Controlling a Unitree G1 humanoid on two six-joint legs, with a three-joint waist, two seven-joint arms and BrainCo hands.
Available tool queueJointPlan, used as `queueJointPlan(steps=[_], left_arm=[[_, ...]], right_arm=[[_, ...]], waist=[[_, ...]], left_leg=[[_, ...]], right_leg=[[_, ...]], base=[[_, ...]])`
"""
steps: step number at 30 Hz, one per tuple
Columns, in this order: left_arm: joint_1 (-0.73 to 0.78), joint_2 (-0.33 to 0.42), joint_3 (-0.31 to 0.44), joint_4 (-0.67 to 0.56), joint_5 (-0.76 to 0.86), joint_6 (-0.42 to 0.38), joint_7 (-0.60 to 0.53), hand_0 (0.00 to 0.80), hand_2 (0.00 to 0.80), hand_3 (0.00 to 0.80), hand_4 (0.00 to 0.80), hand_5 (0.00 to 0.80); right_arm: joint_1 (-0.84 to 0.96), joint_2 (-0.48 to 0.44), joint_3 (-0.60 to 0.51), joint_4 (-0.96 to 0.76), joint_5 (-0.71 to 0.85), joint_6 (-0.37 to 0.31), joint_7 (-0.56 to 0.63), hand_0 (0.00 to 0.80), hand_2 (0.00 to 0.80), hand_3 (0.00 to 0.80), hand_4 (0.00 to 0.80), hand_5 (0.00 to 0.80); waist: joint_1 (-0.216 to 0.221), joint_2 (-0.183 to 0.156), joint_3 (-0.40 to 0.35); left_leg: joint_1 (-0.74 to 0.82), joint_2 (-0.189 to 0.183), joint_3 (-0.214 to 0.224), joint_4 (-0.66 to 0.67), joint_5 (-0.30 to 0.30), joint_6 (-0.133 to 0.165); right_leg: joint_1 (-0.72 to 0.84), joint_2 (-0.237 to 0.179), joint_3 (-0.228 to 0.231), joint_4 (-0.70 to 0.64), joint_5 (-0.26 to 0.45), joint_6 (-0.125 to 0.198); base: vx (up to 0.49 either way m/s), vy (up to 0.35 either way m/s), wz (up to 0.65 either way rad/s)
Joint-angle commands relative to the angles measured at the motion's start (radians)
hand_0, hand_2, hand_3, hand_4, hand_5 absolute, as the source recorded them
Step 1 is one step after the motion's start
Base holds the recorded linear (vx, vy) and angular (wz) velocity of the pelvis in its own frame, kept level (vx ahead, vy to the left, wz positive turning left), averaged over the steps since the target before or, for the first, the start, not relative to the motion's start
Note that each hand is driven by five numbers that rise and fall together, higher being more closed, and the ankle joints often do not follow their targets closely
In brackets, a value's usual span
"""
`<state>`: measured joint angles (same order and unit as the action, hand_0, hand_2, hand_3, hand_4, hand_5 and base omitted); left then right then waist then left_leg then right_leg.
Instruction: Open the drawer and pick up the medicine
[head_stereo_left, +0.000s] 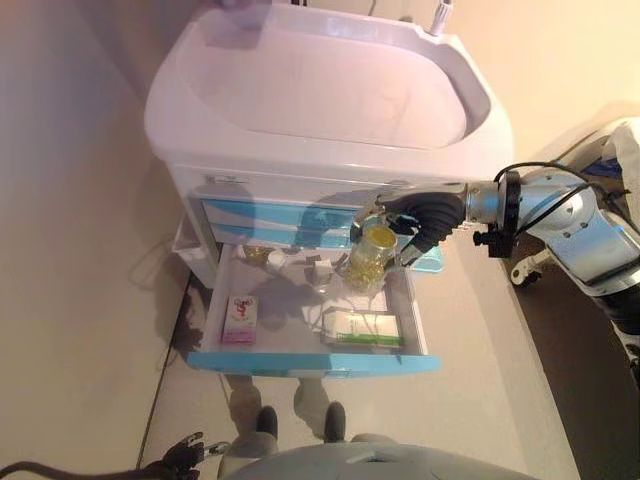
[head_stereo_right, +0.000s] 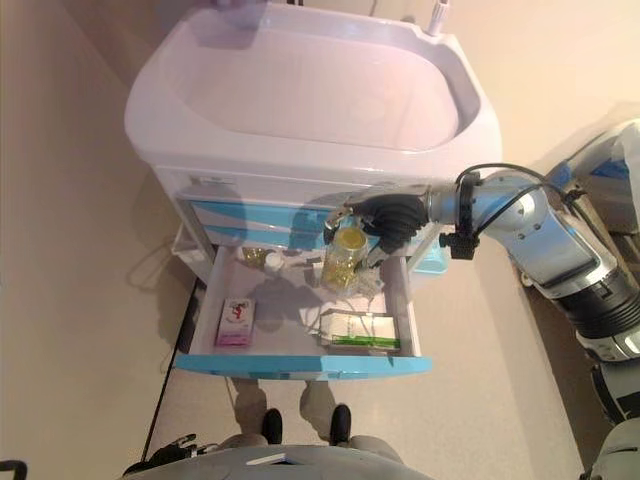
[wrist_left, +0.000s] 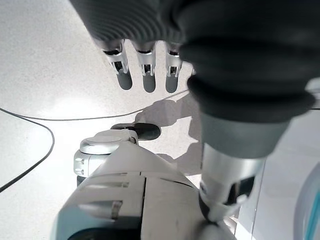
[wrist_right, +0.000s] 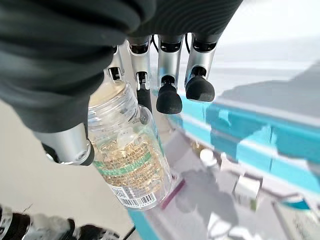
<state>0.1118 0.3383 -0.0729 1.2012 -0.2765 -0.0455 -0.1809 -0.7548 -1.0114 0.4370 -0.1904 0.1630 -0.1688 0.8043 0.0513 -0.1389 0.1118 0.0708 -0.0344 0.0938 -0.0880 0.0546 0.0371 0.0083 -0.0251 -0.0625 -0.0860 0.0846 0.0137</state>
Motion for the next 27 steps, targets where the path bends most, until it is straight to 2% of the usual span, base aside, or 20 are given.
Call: queueJointPlan(steps=[1, 11, 20, 27], left_arm=[[-0.014, -0.017, -0.027, 0.057, -0.016, 0.001, 0.001, 0.0, 0.0, 0.0, 0.0, 0.0], [0.008, -0.002, -0.017, 0.043, 0.002, 0.016, -0.003, 0.0, 0.0, 0.0, 0.0, 0.0], [0.016, 0.011, -0.024, 0.036, 0.005, 0.022, -0.012, 0.0, 0.0, 0.0, 0.0, 0.0], [0.012, 0.021, -0.044, 0.021, -0.009, 0.036, -0.011, 0.0, 0.0, 0.0, 0.0, 0.0]], right_arm=[[-0.123, -0.043, -0.05, 0.077, 0.058, -0.034, -0.134, 0.8, 0.8, 0.8, 0.8, 0.8], [-0.276, -0.087, -0.023, 0.301, 0.005, 0.0, -0.299, 0.8, 0.8, 0.8, 0.8, 0.8], [-0.474, -0.137, 0.136, 0.531, -0.028, 0.033, -0.388, 0.8, 0.8, 0.8, 0.8, 0.8], [-0.63, -0.136, 0.265, 0.717, -0.042, 0.067, -0.421, 0.8, 0.8, 0.8, 0.8, 0.8]], waist=[[0.04, 0.005, -0.025], [0.067, -0.003, -0.029], [0.092, -0.013, -0.03], [0.116, -0.017, -0.03]], left_leg=[[-0.007, -0.022, -0.082, 0.001, -0.074, 0.008], [-0.008, -0.027, -0.11, 0.001, -0.07, 0.004], [-0.008, -0.031, -0.13, 0.001, -0.065, 0.0], [-0.009, -0.032, -0.146, 0.001, -0.061, -0.004]], right_leg=[[0.025, -0.012, -0.035, 0.086, -0.065, 0.053], [0.043, -0.016, -0.07, 0.082, -0.072, 0.049], [0.056, -0.018, -0.097, 0.077, -0.074, 0.044], [0.065, -0.021, -0.116, 0.074, -0.075, 0.043]], base=[[0.0, 0.0, 0.0], [0.012, -0.006, 0.08], [0.028, -0.005, 0.1], [0.045, -0.001, 0.1]])
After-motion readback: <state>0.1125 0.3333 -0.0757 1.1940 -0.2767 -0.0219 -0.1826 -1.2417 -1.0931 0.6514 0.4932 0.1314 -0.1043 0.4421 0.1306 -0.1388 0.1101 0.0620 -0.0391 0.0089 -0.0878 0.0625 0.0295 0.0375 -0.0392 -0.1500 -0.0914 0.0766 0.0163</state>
